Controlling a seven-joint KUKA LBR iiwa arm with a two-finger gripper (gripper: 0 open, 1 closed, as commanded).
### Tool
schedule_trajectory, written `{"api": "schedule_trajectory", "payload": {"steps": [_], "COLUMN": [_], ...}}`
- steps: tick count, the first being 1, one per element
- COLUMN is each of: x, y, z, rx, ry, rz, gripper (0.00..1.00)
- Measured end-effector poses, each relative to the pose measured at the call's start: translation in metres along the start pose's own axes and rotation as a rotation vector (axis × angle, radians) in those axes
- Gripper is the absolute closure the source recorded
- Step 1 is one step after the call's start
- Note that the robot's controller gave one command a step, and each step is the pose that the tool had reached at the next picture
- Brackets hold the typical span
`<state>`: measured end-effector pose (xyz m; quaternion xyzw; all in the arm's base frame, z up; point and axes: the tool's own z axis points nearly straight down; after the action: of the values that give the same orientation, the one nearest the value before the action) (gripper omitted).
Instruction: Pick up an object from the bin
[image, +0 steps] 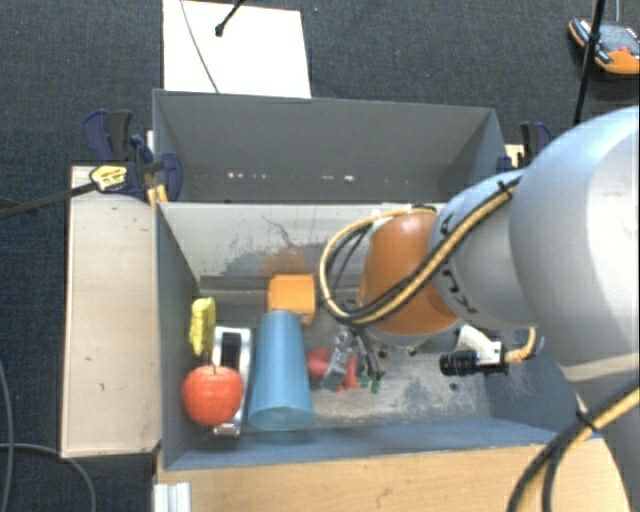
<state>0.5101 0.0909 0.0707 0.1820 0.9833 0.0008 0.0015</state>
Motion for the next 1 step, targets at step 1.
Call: {"api": "schedule_trajectory", "payload": {"steps": [1], "x": [0.0], "y": [0.0], "z": [0.0], "rx": [0.0], "ry": [0.0], "rz": [0.0], "gripper": [1.0]}}
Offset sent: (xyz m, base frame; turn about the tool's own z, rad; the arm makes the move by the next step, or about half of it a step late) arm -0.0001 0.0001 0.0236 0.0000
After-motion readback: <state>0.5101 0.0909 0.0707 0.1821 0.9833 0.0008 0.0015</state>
